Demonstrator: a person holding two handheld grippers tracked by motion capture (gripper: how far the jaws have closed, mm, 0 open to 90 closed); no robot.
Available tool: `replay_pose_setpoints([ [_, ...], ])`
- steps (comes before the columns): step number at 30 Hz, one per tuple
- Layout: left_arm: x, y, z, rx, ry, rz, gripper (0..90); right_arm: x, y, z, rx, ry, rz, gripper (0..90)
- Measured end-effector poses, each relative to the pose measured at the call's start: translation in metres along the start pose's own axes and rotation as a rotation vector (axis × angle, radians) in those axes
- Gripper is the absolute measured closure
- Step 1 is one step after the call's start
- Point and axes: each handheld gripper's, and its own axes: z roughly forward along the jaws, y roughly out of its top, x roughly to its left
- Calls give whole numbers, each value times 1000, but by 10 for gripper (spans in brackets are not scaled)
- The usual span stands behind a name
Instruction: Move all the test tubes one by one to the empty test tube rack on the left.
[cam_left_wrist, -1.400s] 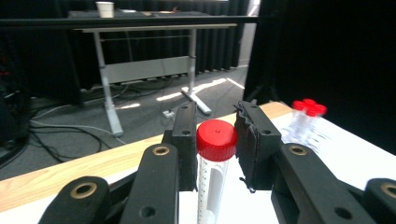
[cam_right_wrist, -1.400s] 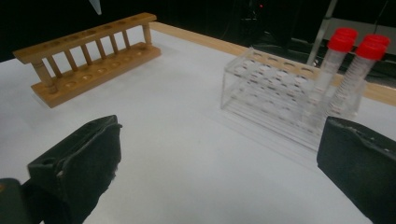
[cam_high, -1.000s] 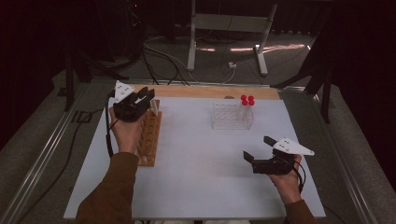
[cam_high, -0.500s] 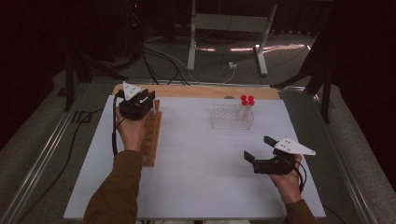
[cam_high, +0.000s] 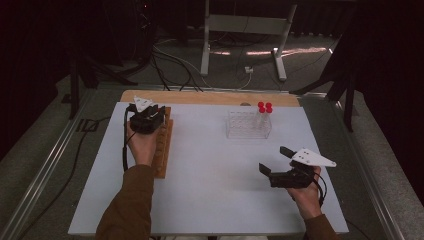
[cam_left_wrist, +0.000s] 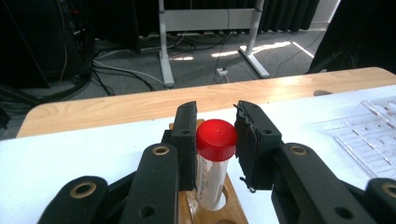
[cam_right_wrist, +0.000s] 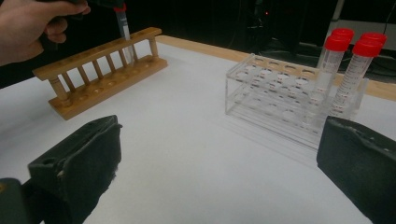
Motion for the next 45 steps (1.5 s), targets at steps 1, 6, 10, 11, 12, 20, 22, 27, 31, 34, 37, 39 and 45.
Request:
replay_pose_setpoints([
  [1,1,-1,0,-3,-2,-10,712,0,0,0,0,0,0,0],
  [6,3,-5,0,-1,-7,-22,711,1,0,1,0,1,-1,0],
  [10,4,-8,1,7,-13,-27,711,1,-1,2,2,2,-2,0],
  [11,3,-8,2,11,-15,-21,711,2,-1,2,3,1,-3,0],
  [12,2,-9,2,12,-14,-19,709,2,-1,2,3,3,-5,0],
  [20,5,-9,-1,-8,-37,-50,556,1,-1,1,-1,11,2,0],
  [22,6,-9,-5,-23,-42,-66,495,0,-1,2,2,21,2,3],
  [27,8,-9,-19,-60,-27,-79,393,1,-1,3,4,23,4,3],
  [31,12,-9,-32,-77,-48,-99,303,2,-1,2,1,22,7,3],
  [34,14,-10,-41,-79,-52,-97,229,2,0,2,-1,18,6,3],
  [37,15,-11,-51,-76,-59,-94,178,2,0,2,-1,17,3,3],
  [39,15,-13,-59,-81,-70,-94,164,3,0,2,-3,16,1,3],
  [45,15,-17,-81,-87,-113,-85,29,4,2,4,0,18,-2,2],
])
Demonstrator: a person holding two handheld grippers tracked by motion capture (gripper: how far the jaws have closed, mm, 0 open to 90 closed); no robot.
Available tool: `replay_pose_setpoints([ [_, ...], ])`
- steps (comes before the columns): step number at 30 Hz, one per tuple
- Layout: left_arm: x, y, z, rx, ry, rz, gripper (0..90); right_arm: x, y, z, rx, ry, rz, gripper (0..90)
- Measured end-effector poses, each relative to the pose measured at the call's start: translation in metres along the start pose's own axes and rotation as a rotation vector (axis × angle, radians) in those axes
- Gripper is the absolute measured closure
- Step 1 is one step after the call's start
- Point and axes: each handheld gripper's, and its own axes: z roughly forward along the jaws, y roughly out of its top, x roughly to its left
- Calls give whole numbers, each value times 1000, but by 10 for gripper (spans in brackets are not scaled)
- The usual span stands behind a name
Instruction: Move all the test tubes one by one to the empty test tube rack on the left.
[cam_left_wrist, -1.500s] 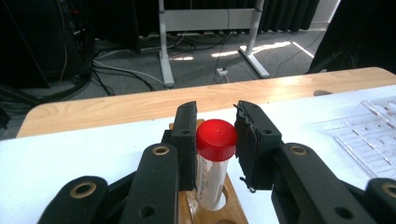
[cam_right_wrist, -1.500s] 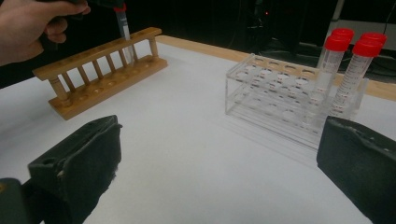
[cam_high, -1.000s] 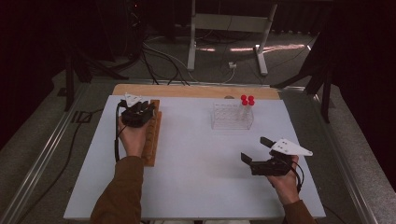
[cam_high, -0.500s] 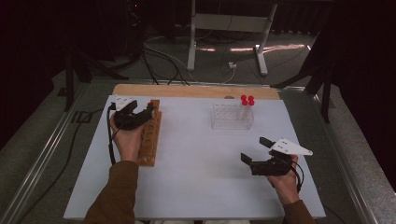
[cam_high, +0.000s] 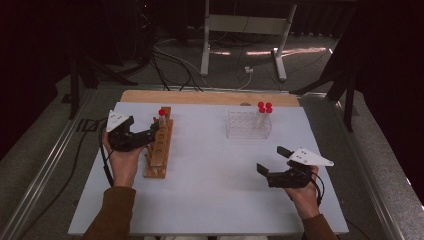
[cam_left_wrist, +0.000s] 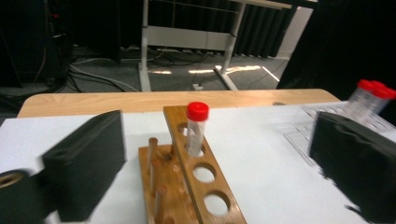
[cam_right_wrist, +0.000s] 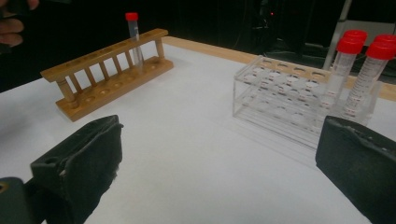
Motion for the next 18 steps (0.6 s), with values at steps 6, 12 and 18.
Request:
replay_pose_setpoints([
  [6,-6,-5,-20,-6,-43,28,7,0,3,1,1,-8,-6,3],
  [12,-10,-18,-38,-44,-40,25,8,-3,11,3,-5,-14,0,3],
  [18,-9,-28,-46,-51,-34,38,12,-5,20,8,-12,-25,-9,4],
])
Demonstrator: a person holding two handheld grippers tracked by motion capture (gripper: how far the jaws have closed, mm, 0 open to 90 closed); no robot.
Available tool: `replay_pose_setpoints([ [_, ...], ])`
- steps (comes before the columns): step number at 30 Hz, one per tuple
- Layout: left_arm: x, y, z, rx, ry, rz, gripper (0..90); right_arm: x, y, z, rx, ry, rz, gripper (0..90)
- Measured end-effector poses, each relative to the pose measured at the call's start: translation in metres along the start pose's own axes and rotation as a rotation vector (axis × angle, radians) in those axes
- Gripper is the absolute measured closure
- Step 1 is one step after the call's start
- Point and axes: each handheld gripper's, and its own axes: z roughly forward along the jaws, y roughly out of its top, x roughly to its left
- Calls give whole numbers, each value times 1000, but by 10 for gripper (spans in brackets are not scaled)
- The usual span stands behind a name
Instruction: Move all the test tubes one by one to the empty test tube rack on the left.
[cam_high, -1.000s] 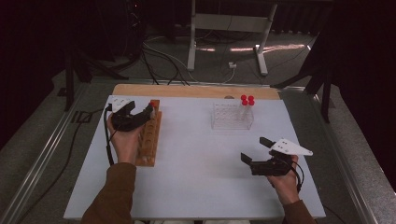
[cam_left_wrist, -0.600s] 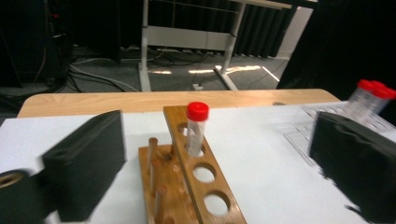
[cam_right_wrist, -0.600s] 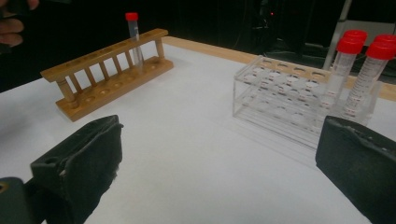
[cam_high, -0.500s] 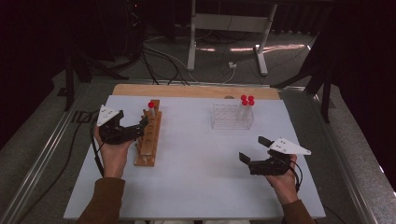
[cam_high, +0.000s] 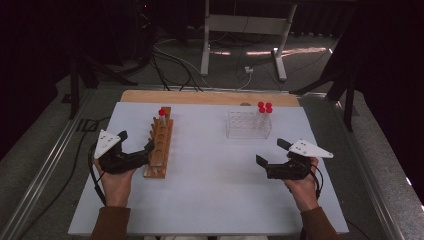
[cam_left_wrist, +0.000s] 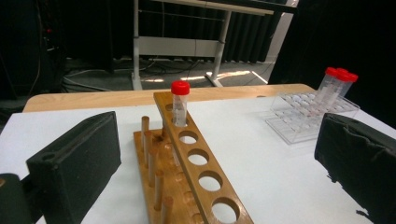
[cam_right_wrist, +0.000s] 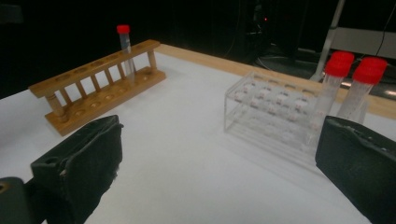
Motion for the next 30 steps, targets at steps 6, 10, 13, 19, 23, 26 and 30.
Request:
replay_pose_setpoints([
  [6,3,-8,-4,28,-14,19,11,-7,13,7,1,-23,-12,4],
  [10,9,-11,-11,26,-13,13,11,-14,20,12,-2,-45,-6,31],
  [13,13,-11,-17,10,-4,-10,11,-23,24,16,-2,-78,1,37],
  [19,17,-10,-24,-6,10,-38,11,-45,34,26,-8,-139,31,69],
  [23,19,-12,-22,4,8,-63,11,-60,39,36,-2,-176,73,137],
  [26,19,-13,-22,7,4,-70,11,-69,42,45,10,-207,95,174],
  [30,18,-13,-22,6,-4,-75,11,-78,42,58,29,-238,106,244],
])
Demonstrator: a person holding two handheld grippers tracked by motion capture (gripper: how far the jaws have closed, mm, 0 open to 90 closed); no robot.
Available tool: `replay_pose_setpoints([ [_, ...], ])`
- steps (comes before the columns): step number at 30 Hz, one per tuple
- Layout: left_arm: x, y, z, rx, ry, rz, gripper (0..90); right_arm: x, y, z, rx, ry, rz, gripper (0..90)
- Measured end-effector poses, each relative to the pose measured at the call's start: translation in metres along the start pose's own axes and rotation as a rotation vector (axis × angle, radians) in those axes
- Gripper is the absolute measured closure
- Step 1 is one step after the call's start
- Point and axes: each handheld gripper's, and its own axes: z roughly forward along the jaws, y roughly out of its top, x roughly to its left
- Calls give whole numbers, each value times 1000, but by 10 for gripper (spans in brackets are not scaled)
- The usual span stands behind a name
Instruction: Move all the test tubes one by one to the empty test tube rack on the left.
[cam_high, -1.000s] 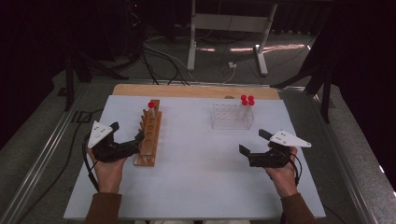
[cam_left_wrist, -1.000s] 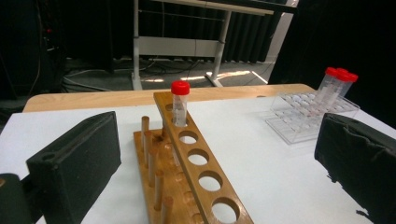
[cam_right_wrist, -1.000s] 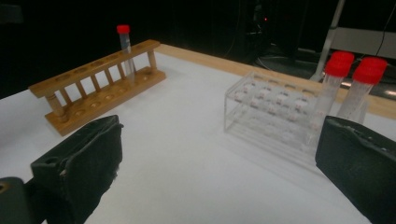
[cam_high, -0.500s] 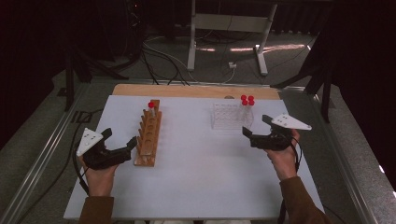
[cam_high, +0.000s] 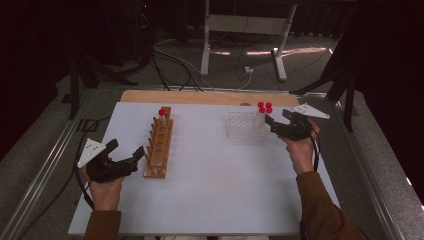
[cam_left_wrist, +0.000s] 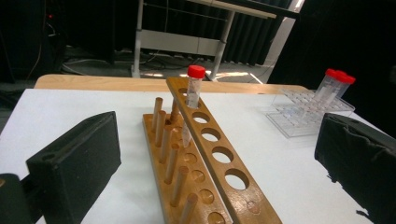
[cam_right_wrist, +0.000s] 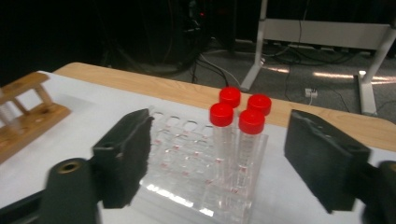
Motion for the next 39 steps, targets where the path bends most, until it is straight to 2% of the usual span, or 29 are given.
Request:
replay_pose_setpoints([
  [7,2,1,-2,-13,-10,-22,12,-11,-13,27,43,-43,21,421],
  [16,7,-1,-3,-16,-2,-44,11,-14,-22,48,78,-103,-8,579],
  [20,8,-2,-3,-23,-21,-70,11,-16,-24,58,104,-123,-19,650],
  [26,9,-3,-3,-23,-21,-80,11,-16,-26,66,107,-126,-12,683],
  [31,10,-2,-4,-30,-31,-92,11,-15,-30,72,130,-145,-25,711],
  [39,11,-2,-4,-31,-39,-104,11,-16,-32,75,124,-138,5,741],
])
